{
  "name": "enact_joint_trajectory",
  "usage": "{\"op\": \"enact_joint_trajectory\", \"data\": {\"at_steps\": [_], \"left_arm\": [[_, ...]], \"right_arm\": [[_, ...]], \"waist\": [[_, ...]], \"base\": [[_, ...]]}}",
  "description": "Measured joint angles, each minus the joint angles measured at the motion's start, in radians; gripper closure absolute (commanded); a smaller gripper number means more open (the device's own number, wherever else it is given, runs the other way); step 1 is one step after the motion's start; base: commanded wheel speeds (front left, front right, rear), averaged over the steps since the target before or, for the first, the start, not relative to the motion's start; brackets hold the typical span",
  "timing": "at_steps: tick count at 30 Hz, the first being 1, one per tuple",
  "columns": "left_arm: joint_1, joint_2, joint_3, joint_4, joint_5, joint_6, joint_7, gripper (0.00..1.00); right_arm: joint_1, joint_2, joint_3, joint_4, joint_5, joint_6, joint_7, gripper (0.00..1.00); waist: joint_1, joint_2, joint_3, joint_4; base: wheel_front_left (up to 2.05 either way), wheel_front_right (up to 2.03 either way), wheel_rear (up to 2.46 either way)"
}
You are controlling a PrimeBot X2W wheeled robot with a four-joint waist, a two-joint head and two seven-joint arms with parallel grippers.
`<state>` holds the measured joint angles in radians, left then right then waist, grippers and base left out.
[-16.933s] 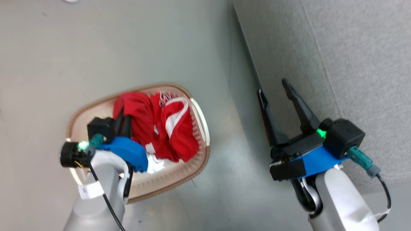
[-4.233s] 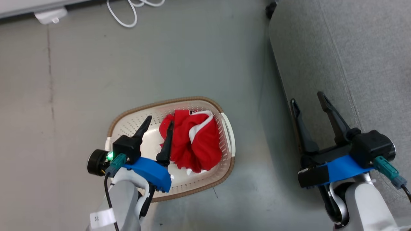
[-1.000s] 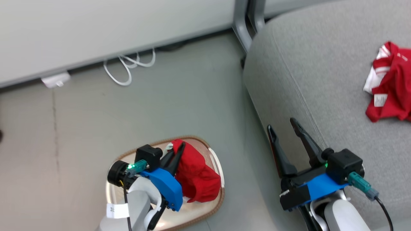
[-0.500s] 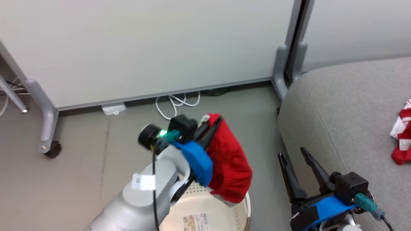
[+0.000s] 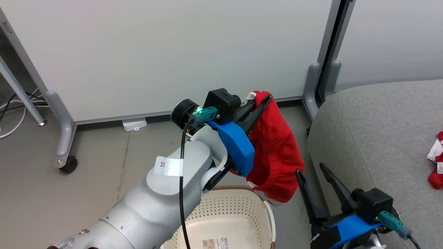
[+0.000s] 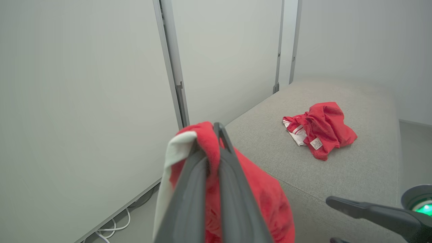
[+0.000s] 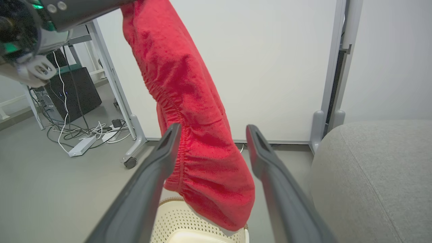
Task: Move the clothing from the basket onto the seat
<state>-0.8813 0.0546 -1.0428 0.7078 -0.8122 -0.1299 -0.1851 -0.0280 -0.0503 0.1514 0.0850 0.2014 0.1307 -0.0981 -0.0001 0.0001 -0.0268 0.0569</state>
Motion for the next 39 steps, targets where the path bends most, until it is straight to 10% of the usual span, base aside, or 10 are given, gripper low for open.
{"op": "enact_joint_trajectory", "data": {"at_steps": [20, 39], "left_arm": [[-0.012, -0.004, -0.085, -0.008, -0.078, 0.010, -0.010, 1.00], [-0.028, -0.004, -0.165, -0.020, -0.139, 0.028, -0.028, 1.00]], "right_arm": [[-0.048, 0.000, 0.039, 0.028, -0.039, 0.000, 0.079, 0.00], [-0.352, 0.000, 0.119, 0.405, -0.027, 0.000, 0.056, 0.00]], "waist": [[0.0002, 0.0000, 0.016, -0.008], [0.0002, -0.0001, 0.045, 0.020]], "base": [[0.00, 0.00, 0.00], [0.00, 0.00, 0.00]]}}
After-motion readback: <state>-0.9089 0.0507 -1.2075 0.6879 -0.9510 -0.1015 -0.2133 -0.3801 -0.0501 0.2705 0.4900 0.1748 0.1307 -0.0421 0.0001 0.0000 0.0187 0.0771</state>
